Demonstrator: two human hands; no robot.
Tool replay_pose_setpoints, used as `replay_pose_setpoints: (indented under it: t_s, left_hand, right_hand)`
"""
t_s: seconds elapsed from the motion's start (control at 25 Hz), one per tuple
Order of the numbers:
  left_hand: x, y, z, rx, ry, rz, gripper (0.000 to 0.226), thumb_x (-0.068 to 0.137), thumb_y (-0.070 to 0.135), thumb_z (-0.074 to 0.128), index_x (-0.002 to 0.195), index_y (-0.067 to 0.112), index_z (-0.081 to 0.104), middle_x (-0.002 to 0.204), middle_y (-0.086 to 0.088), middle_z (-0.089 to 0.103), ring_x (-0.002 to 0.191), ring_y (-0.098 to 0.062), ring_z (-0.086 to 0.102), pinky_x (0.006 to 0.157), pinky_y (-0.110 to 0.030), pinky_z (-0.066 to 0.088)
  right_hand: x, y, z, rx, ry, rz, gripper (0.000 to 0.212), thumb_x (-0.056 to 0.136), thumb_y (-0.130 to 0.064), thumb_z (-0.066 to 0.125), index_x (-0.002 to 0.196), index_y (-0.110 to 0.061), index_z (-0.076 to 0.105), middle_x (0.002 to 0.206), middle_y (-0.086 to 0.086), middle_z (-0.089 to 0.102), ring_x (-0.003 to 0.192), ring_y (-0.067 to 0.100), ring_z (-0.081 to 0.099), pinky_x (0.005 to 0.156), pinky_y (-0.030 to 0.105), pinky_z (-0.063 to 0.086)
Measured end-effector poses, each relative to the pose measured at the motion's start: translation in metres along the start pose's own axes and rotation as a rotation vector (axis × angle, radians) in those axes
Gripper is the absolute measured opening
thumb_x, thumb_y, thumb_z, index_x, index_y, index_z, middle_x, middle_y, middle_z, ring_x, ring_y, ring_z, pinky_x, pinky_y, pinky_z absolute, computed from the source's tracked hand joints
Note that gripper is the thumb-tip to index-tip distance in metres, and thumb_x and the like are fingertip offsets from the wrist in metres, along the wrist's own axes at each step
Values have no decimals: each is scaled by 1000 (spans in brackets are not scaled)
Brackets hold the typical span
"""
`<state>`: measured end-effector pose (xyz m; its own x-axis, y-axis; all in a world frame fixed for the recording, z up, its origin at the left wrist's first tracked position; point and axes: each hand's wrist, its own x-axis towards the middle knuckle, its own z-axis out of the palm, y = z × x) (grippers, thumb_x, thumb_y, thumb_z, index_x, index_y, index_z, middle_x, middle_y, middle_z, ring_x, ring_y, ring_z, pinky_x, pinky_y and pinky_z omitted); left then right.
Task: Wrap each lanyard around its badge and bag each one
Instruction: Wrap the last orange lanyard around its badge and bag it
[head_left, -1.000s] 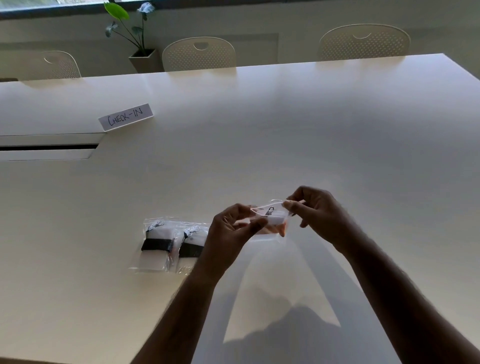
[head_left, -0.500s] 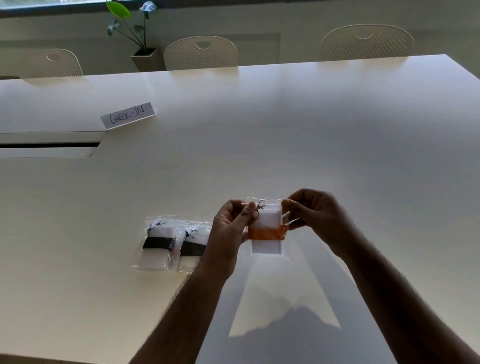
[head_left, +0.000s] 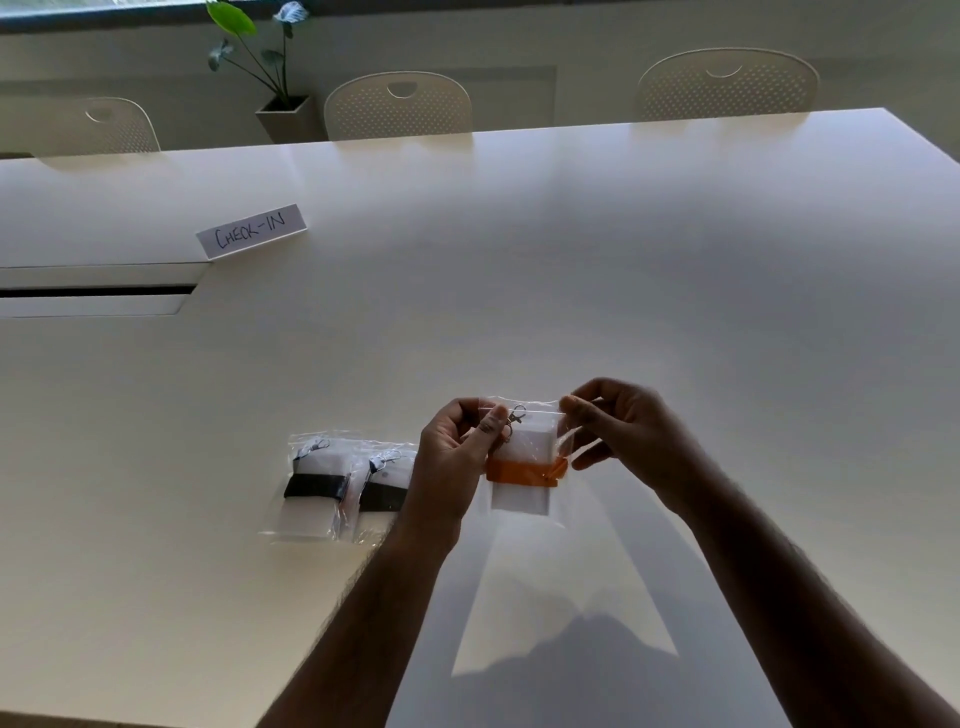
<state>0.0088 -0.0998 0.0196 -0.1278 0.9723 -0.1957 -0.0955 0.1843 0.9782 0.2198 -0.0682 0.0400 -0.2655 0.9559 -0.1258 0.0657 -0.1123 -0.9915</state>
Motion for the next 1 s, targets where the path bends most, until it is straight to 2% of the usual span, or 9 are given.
replay_pose_setpoints:
  t_s: [0.08,0.28,0.44,0.56,0.72,0.84,1.0]
  left_hand:
    - [0,0,-2,-23,4,-24,13,101,27,64,109,17,67,99,-5,73,96,-21,70,84,-44,64]
    - [-1,3,-3,-85,-23,-73,16,104,25,59,108,13,68,98,-5,74,94,-23,72,85,-49,63]
    - [0,8,-6,-109,-7,-57,14,98,24,65,101,11,69,94,-7,78,89,-26,76,80,-45,65]
    - [-1,11,-9,-106,-22,-37,19,92,29,67,96,11,68,94,-8,79,87,-26,77,78,-44,65]
    - [-2,10,-8,-73,15,12,11,99,22,63,94,12,66,89,-4,77,84,-22,76,74,-40,65]
    - [-3,9,-7,-51,30,20,13,100,23,62,95,12,66,92,-7,77,88,-26,77,74,-38,65]
    - [-6,6,-6,-32,6,1,14,102,23,61,98,11,68,90,-5,78,87,-23,78,74,-36,65]
  right_hand:
    - [-1,2,-2,32,-34,31,34,88,-31,73,101,0,70,92,17,80,80,29,77,69,38,64]
    - [0,6,-4,47,-3,-2,18,95,-20,72,97,-2,70,94,21,78,78,31,76,67,38,63]
    - [-1,5,-2,28,20,-51,13,96,-18,71,94,-6,70,90,19,78,74,30,75,64,38,62]
    - [-2,4,1,6,32,-86,13,101,-12,65,95,0,67,84,14,75,70,27,73,61,39,62]
    - [-3,6,9,14,58,-118,12,102,-10,63,96,-1,66,80,9,70,73,21,71,66,39,62]
    - [-3,9,13,58,53,-106,16,101,-16,64,101,-1,68,89,10,72,84,20,72,73,41,63]
    - [-3,12,18,65,66,-61,12,100,-17,66,96,-7,70,85,6,74,80,17,71,66,38,59]
